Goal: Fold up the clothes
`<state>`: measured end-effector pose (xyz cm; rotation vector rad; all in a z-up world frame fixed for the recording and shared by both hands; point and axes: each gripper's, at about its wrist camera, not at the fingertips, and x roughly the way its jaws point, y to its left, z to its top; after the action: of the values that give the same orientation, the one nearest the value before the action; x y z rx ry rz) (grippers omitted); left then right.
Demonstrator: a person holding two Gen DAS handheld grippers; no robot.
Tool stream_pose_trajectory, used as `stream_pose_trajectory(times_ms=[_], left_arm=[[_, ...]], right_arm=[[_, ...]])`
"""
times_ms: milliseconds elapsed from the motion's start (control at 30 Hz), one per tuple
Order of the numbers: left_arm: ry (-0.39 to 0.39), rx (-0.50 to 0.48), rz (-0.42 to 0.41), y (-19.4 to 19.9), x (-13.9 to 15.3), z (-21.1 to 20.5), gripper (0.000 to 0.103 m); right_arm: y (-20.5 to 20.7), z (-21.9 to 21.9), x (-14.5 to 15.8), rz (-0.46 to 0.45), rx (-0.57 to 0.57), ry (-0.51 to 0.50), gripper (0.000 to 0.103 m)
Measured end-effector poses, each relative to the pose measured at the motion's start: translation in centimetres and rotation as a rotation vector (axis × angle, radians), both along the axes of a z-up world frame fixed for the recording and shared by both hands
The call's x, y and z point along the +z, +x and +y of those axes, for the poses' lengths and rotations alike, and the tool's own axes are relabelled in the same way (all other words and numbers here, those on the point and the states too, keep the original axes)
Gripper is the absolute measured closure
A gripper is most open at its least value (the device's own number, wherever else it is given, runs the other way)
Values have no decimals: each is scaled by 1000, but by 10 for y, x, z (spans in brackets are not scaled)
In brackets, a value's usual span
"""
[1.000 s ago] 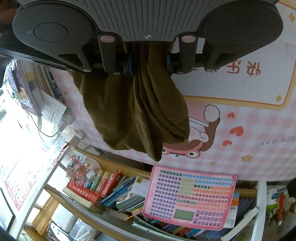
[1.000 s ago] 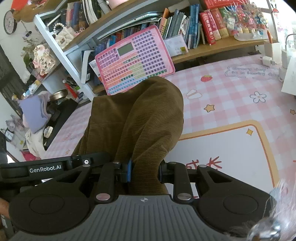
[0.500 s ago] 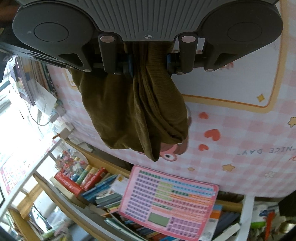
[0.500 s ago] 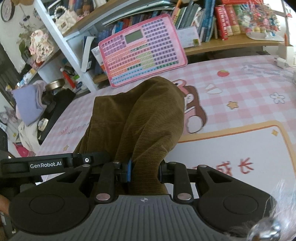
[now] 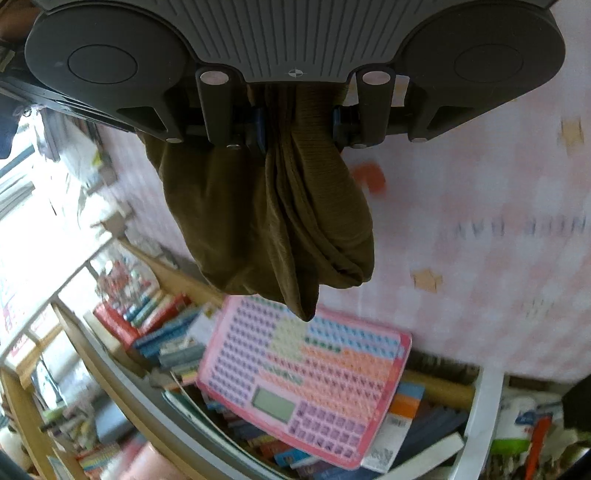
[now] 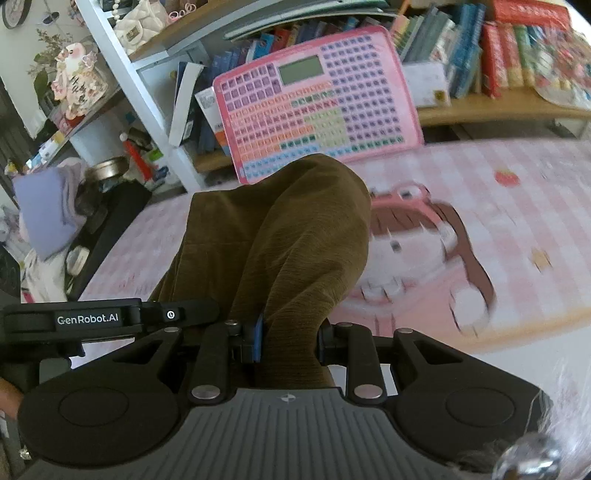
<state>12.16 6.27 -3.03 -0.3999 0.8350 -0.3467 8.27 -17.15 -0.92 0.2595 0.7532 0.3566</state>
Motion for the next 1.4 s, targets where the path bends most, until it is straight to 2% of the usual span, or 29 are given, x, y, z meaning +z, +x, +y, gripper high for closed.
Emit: stream_pose_trajectory(times_ms=[300,500,600,633,733,833,900,1000,1133,1400], left_arm=[[15,27,-32,83,-8,26,73],[-80,59,-20,108,-31,41,72],[-78,77,43,119,-50,44,65],[-86,81,38,119,-53,45,65],[-96,81,38,118,-54,44,65],[-84,88,50,119,-52,44,58],[-62,100,51,117,-49,44,50],[-22,117,48,109,-42,43,47],[23,128,32,88,-31,37,47],[158,113,-60,30,-8,8,44]], right_arm=[[99,30,-9,-25,-5,16,79],[127,29,-23,-39,-15,40,77],[141,23,-41,28,-40,59,74],[144,20,-48,55,-55,82,72],[145,10,-56,80,-86,162,70],[145,10,-56,83,-96,152,63],[144,10,-53,80,-107,133,57],[137,7,-46,82,-131,96,47],[121,1,-35,78,-167,52,40],[67,6,-13,-31,-132,-92,37]])
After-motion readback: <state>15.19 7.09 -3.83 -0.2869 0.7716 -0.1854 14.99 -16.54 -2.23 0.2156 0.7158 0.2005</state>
